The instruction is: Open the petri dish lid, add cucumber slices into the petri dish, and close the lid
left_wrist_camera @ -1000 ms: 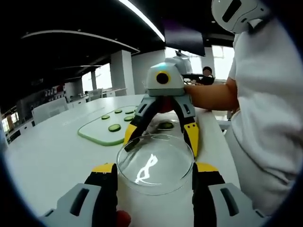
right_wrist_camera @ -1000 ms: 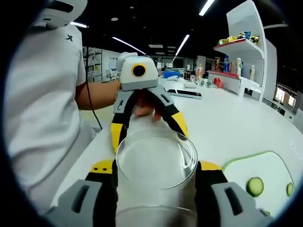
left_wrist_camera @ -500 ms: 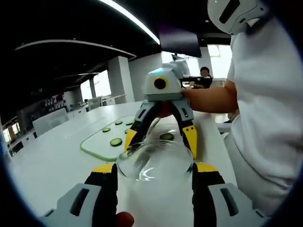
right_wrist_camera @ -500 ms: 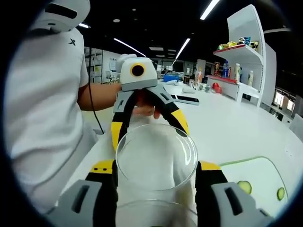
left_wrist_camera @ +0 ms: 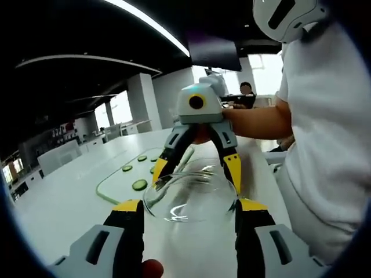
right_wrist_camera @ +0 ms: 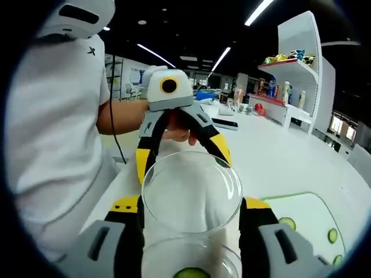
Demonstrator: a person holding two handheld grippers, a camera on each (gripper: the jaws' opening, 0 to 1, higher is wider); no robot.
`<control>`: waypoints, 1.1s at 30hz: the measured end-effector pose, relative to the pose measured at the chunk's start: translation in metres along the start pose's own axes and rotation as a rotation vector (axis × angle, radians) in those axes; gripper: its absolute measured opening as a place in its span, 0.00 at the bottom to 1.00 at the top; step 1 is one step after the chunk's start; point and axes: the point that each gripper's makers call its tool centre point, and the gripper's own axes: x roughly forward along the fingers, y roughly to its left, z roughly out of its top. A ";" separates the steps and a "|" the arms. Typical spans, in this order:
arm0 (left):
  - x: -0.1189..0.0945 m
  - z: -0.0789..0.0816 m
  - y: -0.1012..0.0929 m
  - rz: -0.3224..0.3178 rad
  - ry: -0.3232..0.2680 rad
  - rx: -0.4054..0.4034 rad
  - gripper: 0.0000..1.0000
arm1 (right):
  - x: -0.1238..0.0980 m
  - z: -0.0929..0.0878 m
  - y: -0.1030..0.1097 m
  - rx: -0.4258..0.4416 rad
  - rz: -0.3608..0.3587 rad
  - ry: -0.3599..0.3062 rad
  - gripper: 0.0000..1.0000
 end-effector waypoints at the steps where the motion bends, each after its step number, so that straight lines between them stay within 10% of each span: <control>1: 0.001 0.001 0.000 0.000 0.002 0.004 0.62 | -0.001 0.001 0.000 -0.003 -0.003 -0.002 0.65; 33: 0.042 0.010 -0.002 -0.079 -0.013 0.014 0.62 | -0.040 -0.019 -0.009 0.024 -0.074 0.031 0.65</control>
